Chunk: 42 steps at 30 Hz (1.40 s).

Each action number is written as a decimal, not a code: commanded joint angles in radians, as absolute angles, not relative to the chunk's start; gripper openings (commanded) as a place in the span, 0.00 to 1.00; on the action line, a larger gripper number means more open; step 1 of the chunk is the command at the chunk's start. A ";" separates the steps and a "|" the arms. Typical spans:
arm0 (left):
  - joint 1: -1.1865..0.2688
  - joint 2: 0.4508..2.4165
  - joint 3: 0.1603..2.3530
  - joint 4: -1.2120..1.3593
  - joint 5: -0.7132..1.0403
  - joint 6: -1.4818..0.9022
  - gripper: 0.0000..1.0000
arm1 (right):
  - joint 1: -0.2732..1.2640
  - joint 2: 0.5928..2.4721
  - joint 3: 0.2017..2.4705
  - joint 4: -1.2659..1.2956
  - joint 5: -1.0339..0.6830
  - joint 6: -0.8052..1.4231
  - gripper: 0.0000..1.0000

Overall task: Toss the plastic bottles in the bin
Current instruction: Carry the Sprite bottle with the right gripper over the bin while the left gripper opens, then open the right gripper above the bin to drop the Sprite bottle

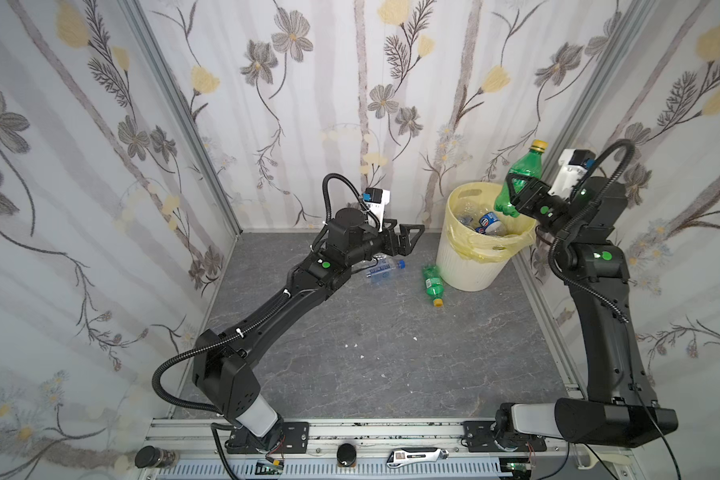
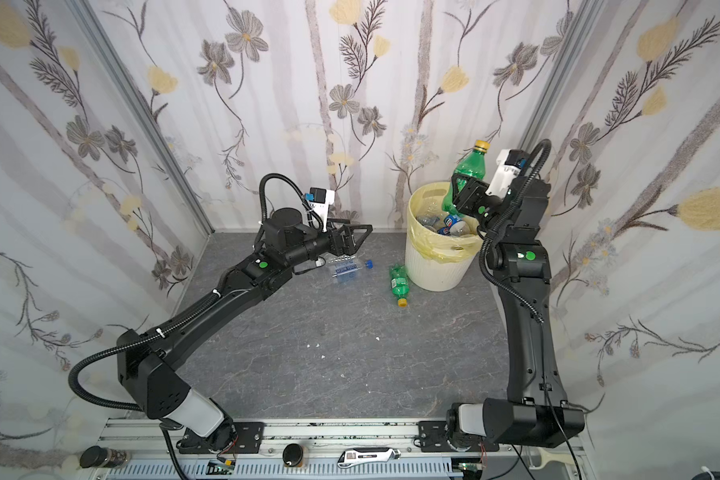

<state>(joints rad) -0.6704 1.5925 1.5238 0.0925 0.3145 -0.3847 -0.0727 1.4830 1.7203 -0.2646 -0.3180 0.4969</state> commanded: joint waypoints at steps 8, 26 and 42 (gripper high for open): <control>-0.672 1.600 1.524 0.113 0.299 -0.374 1.00 | -0.126 1.540 1.748 -0.169 -0.313 0.580 0.61; -0.671 1.632 1.500 0.095 0.299 -0.351 1.00 | -0.187 1.624 1.586 -0.131 -0.337 0.656 1.00; -0.645 1.665 1.459 0.097 0.323 -0.479 1.00 | -0.039 1.495 1.511 -0.198 -0.229 0.505 1.00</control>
<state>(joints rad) -0.6510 1.6600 1.4673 0.0765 0.3111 -0.4274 -0.0715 1.5059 1.5215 -0.1734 -0.2985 0.5804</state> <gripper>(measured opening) 0.997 0.995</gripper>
